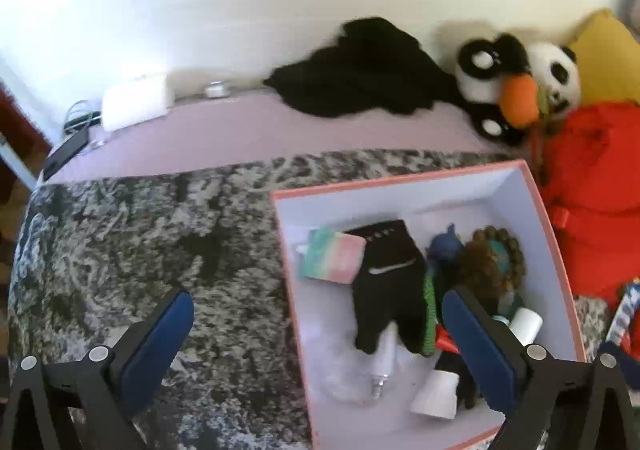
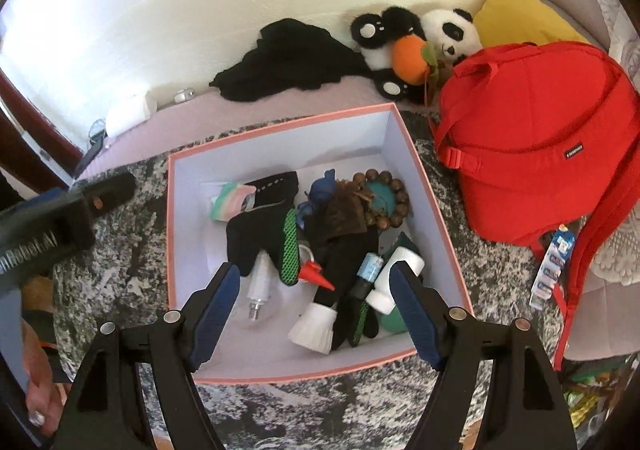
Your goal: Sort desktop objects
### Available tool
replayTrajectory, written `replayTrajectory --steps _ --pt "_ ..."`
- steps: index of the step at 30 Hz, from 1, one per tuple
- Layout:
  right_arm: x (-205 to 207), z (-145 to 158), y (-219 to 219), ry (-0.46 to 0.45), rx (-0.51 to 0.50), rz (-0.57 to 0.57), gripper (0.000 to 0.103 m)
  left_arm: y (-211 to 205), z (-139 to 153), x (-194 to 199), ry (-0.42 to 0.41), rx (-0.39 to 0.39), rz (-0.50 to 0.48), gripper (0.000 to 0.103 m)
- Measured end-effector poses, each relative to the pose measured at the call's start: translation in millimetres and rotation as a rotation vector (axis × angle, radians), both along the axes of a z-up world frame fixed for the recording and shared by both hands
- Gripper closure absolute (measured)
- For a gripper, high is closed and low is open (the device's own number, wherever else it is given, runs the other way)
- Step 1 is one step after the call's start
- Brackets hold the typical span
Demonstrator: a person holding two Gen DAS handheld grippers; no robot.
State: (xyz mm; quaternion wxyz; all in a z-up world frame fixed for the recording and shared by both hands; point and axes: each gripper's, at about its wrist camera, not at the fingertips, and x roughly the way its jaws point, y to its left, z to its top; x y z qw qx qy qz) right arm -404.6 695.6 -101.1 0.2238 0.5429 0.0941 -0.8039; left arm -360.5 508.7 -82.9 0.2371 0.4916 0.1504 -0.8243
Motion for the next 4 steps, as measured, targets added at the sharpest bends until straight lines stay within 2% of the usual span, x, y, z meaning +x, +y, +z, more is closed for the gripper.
replayTrajectory --steps 2,4 --pt "8 -1 -4 0.000 0.010 -0.001 0.023 -8 2 8 0.025 0.025 -0.003 0.001" --pt "16 -3 -9 -0.001 0.022 0.000 0.023 -14 5 16 0.031 -0.004 -0.005 0.001"
